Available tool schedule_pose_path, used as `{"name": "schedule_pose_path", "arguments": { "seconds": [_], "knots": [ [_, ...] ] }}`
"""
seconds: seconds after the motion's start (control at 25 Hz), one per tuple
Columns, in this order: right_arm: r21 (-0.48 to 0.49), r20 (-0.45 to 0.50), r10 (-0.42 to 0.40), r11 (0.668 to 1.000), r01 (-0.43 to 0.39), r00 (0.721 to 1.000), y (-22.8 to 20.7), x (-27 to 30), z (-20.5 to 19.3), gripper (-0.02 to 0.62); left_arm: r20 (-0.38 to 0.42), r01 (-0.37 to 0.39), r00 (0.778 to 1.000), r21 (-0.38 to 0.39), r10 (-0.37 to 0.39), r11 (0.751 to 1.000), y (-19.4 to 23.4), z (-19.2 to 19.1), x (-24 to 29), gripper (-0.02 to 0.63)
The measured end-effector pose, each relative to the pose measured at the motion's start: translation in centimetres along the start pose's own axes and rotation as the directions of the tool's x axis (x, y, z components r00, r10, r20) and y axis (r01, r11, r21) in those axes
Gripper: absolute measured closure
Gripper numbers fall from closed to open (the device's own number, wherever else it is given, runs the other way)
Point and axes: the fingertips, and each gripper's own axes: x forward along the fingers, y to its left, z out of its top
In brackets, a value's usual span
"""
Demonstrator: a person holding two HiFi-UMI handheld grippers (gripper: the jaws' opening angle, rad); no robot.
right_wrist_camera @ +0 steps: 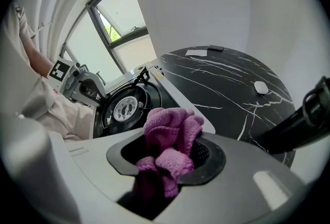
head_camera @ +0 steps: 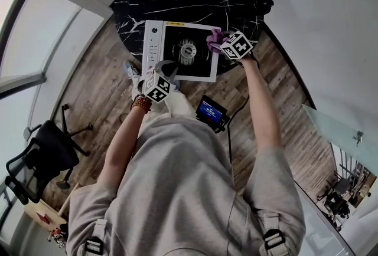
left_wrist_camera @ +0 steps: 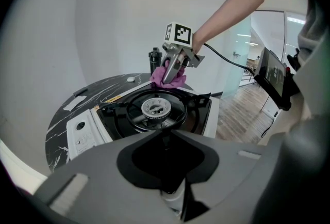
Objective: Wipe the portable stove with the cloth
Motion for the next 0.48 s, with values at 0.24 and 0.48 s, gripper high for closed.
{"name": "schedule_pose_path", "arguments": {
  "seconds": [0.24,0.48],
  "knots": [
    [-0.021,-0.012,0.006,1.000,-0.006,1.000,0.9,0.0,-0.5,0.414,0.000,0.008,1.000,-0.005,-0.008,1.000,0.1,0.0,0.1,0.555],
    [-0.035,-0.010,0.013,0.999,-0.014,1.000,2.0,0.1,-1.1,0.416,-0.005,0.014,1.000,-0.014,-0.014,1.000,0.1,-0.1,0.1,0.558]
  ]
}}
